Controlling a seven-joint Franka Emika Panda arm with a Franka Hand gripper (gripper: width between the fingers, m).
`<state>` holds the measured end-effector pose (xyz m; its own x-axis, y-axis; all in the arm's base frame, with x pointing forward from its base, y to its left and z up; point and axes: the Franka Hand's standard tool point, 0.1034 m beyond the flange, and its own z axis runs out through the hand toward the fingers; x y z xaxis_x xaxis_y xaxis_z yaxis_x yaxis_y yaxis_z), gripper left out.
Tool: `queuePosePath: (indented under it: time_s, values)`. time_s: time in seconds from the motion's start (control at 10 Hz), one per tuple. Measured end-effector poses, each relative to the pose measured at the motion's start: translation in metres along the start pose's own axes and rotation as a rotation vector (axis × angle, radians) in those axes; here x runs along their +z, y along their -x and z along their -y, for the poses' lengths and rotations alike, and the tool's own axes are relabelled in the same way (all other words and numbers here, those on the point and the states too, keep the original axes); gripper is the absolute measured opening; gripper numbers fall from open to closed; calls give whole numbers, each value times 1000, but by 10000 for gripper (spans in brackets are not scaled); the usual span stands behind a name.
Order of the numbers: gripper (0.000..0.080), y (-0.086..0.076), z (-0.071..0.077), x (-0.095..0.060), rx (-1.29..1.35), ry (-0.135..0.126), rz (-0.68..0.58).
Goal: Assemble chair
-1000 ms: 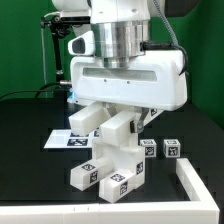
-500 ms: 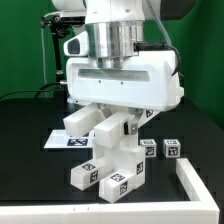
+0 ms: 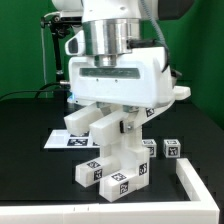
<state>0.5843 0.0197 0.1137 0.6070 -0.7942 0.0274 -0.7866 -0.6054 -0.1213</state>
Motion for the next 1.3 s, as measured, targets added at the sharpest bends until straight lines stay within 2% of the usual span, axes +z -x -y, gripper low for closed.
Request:
queuePosePath:
  time_s: [0.5, 0.7, 0.9, 1.3]
  values:
    - [285, 2, 1, 0, -2, 1, 2]
    - [285, 1, 6, -15, -1, -23, 0]
    - [285, 1, 12, -20, -16, -54, -34]
    - [285, 2, 9, -17, 5, -44, -25]
